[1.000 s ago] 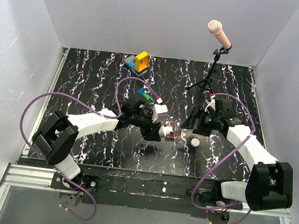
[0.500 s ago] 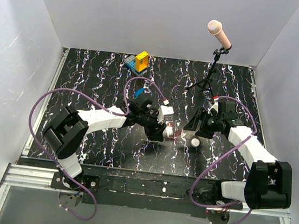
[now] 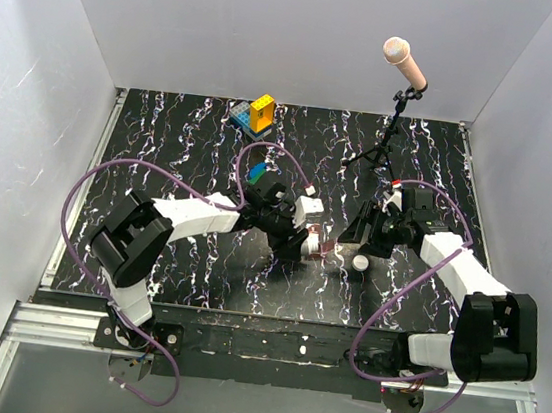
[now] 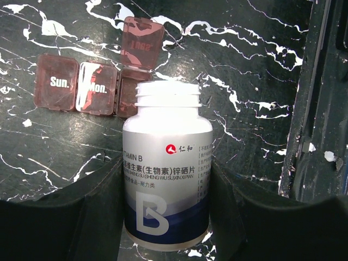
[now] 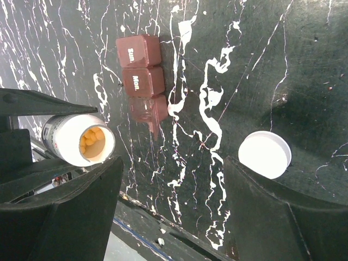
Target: Sort the pills into containers
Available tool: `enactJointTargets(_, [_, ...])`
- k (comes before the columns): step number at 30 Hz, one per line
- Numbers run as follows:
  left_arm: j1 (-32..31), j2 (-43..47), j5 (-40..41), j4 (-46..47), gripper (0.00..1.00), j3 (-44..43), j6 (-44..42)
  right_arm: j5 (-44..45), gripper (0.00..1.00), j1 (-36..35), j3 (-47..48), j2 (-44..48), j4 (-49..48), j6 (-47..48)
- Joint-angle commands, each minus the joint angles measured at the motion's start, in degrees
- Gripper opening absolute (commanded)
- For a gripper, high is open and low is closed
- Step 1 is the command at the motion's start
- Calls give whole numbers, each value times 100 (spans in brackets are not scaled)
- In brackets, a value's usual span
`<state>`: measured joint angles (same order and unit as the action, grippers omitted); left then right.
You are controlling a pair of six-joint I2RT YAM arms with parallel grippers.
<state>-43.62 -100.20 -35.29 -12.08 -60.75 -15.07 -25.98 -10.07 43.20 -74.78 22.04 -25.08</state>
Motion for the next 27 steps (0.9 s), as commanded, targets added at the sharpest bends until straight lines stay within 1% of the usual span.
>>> enactJointTargets(1, [-15,-52,4,-145,0,-323,-189,-144,81,40,-57,-63,-157,100])
enactJointTargets(19, [-77,-298,119,-726,0,-666,-471,-303,80,40,-101,-177,-262,91])
enactJointTargets(27, [-77,-509,197,-1095,0,-1035,-629,-347,80,40,-119,-230,-288,100])
